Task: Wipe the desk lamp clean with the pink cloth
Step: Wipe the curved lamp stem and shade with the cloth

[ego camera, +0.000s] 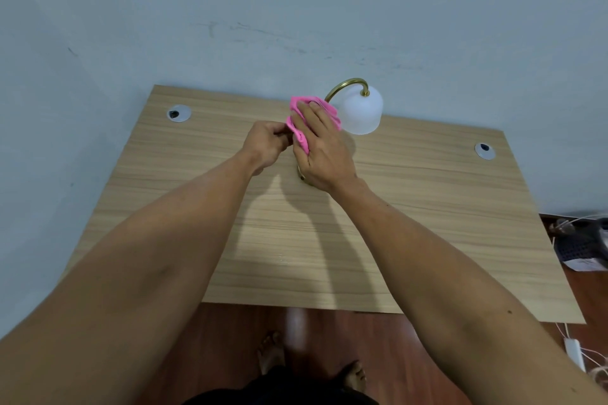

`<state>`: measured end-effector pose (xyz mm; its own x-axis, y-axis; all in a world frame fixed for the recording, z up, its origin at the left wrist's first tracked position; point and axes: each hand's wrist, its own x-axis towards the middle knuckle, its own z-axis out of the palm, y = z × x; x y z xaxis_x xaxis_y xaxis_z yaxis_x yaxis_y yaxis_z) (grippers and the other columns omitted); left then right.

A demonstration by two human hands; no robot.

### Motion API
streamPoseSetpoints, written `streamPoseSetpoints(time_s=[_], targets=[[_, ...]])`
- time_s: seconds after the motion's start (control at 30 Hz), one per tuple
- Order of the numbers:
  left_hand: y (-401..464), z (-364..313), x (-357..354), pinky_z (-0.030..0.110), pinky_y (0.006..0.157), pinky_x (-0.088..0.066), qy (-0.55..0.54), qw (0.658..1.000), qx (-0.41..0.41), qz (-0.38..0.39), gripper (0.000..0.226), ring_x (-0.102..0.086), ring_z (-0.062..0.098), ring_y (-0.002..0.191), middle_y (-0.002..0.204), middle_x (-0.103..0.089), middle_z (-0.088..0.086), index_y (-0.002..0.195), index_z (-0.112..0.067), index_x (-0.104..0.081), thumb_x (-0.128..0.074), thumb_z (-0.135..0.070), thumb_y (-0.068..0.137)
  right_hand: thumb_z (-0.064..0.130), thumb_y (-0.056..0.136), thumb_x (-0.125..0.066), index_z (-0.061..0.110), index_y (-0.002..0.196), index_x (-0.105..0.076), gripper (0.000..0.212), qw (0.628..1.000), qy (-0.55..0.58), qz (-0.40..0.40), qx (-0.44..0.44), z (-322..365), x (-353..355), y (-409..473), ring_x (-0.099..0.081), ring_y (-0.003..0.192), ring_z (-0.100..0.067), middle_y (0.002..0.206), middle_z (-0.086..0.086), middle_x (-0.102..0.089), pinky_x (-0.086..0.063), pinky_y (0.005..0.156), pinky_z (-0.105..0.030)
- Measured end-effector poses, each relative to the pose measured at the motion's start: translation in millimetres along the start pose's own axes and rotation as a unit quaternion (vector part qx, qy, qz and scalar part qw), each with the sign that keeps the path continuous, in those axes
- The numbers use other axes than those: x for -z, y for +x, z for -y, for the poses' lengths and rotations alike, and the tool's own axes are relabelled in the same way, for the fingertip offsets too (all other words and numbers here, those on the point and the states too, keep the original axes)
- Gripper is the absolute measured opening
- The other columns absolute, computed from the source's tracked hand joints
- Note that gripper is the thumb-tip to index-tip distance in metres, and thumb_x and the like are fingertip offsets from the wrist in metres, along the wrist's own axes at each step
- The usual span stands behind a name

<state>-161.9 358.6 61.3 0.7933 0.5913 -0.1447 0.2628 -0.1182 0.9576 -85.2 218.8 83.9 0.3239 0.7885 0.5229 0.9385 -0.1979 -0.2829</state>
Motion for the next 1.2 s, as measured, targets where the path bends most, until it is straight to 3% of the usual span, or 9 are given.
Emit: streamPoseSetpoints(time_s=[0.17, 0.3, 0.4, 0.5, 0.63, 0.87, 1.0, 1.13, 1.2], targets=[[3.4, -0.5, -2.4, 0.009, 0.067, -0.047, -0.011, 1.0, 0.011, -0.003, 0.022, -0.06, -0.013, 0.057, 0.067, -0.07, -0.02, 0.115, 0.004, -0.075, -0.066, 0.005, 0.095, 0.015, 0.095, -0.055, -0.006, 0.131, -0.068, 0.044, 0.999, 0.023, -0.015, 0.047, -9.3, 14.5, -11.3, -0.059, 0.132, -0.038, 0.138, -0.022, -0.065, -0.037, 0.122, -0.038], [5.2, 0.8, -1.4, 0.004, 0.065, -0.045, -0.024, 1.0, 0.018, 0.008, 0.023, -0.059, -0.016, 0.06, 0.08, -0.068, -0.011, 0.117, 0.005, -0.073, -0.072, -0.001, 0.095, 0.001, 0.096, -0.055, -0.001, 0.11, -0.072, 0.022, 0.967, 0.109, -0.154, -0.172, -4.8, 27.5, -30.3, -0.063, 0.108, -0.035, 0.114, -0.017, -0.071, -0.052, 0.097, -0.055], [6.5, 1.8, 0.5, 0.005, 0.067, -0.045, -0.027, 0.999, 0.022, 0.013, 0.022, -0.06, -0.015, 0.063, 0.085, -0.067, -0.008, 0.116, 0.004, -0.073, -0.072, -0.003, 0.095, 0.01, 0.1, -0.048, -0.003, 0.128, -0.065, 0.036, 0.938, 0.17, -0.213, -0.215, 6.0, 36.9, -25.9, -0.057, 0.127, -0.038, 0.134, -0.019, -0.062, -0.046, 0.11, -0.056], [5.2, -0.7, 2.2, 0.015, 0.071, -0.044, -0.029, 0.999, 0.032, 0.019, 0.022, -0.057, -0.006, 0.067, 0.084, -0.066, -0.007, 0.117, 0.002, -0.073, -0.071, -0.002, 0.095, 0.009, 0.099, -0.047, -0.004, 0.145, -0.056, 0.048, 0.981, 0.128, -0.124, -0.07, 6.7, 31.7, -1.7, -0.043, 0.146, -0.033, 0.154, -0.017, -0.05, -0.033, 0.123, -0.047], [2.5, -5.0, 2.7, 0.037, 0.082, -0.044, -0.023, 0.999, 0.032, 0.013, 0.023, -0.053, 0.019, 0.085, 0.086, -0.067, 0.008, 0.105, -0.002, -0.076, -0.059, 0.011, 0.094, 0.023, 0.101, -0.043, -0.005, 0.148, -0.051, 0.056, 0.997, 0.047, 0.033, -0.042, 9.3, 1.2, 8.6, -0.036, 0.151, -0.042, 0.16, -0.025, -0.043, -0.023, 0.128, -0.043], [3.7, 0.7, 3.8, 0.036, 0.08, -0.041, -0.024, 1.0, 0.014, 0.011, 0.023, -0.049, 0.021, 0.086, 0.09, -0.063, 0.011, 0.111, 0.007, -0.074, -0.061, 0.01, 0.092, 0.018, 0.097, -0.048, -0.008, 0.129, -0.067, 0.045, 0.994, 0.098, 0.032, -0.021, 9.9, -4.0, -13.0, -0.053, 0.136, -0.039, 0.136, -0.02, -0.064, -0.043, 0.115, -0.051], [3.5, -4.9, 2.2, 0.015, 0.066, -0.042, -0.029, 0.999, 0.031, 0.018, 0.02, -0.055, -0.002, 0.068, 0.078, -0.068, -0.011, 0.114, -0.004, -0.076, -0.072, -0.003, 0.094, 0.013, 0.099, -0.046, 0.0, 0.12, -0.069, 0.035, 0.956, 0.195, -0.151, -0.158, 15.7, 16.3, -20.5, -0.058, 0.119, -0.032, 0.122, -0.014, -0.067, -0.046, 0.104, -0.052], [4.0, -13.5, 4.3, 0.015, 0.069, -0.044, -0.015, 0.999, 0.041, 0.019, 0.023, -0.059, 0.009, 0.082, 0.093, -0.068, 0.003, 0.116, -0.005, -0.073, -0.075, -0.006, 0.093, 0.011, 0.099, -0.043, 0.024, 0.142, -0.05, 0.045, 0.896, 0.225, -0.324, -0.204, 11.8, 42.4, 1.0, -0.047, 0.14, -0.037, 0.146, -0.004, -0.05, -0.036, 0.119, -0.054], [4.2, -20.4, 5.2, 0.014, 0.067, -0.046, -0.008, 0.999, 0.033, 0.019, 0.03, -0.064, 0.004, 0.075, 0.095, -0.071, 0.006, 0.119, -0.006, -0.07, -0.078, -0.007, 0.09, 0.014, 0.102, -0.042, 0.018, 0.145, -0.05, 0.044, 0.874, 0.226, -0.367, -0.227, -2.9, 49.0, 18.6, -0.042, 0.146, -0.038, 0.153, -0.008, -0.048, -0.034, 0.12, -0.057]])
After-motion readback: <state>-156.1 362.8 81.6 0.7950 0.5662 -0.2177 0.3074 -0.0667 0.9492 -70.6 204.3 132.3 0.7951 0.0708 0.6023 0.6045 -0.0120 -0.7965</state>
